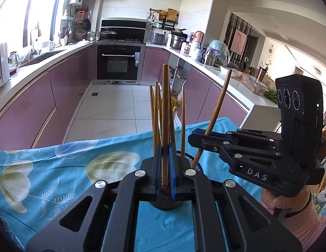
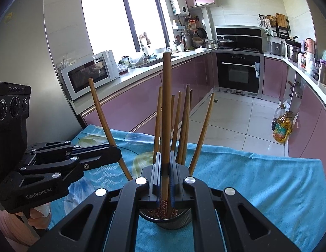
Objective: Organize utensils
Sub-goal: 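Lower both chopsticks into the mesh cup and open both tools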
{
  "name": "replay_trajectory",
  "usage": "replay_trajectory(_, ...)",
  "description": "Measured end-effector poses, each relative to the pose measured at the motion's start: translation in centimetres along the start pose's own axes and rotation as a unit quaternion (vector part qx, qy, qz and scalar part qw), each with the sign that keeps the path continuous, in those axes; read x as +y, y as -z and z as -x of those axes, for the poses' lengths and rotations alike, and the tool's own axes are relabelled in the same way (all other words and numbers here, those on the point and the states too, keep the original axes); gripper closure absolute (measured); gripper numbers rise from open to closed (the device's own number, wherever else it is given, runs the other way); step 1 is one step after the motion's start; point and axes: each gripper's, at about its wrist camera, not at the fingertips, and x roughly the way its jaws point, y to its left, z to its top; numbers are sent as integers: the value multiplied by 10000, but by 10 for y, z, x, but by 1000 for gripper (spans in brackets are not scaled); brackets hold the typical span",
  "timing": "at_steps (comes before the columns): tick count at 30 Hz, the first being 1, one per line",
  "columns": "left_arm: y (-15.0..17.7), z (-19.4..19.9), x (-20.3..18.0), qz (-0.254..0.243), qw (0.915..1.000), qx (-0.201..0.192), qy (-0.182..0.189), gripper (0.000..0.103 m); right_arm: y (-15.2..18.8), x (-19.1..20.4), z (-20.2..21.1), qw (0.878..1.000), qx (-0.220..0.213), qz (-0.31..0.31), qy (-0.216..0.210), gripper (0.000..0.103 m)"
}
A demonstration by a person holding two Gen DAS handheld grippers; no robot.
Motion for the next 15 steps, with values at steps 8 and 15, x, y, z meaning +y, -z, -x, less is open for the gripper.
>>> replay_trajectory(8,4,-15,0,-36,9999,147,21,95,3,-1,-10,9999,139,-32,-31,97)
replay_trajectory(15,3,-24,-2,-67,9998,164,26,95,5,-2,-17,9997,239,-33,-59,97)
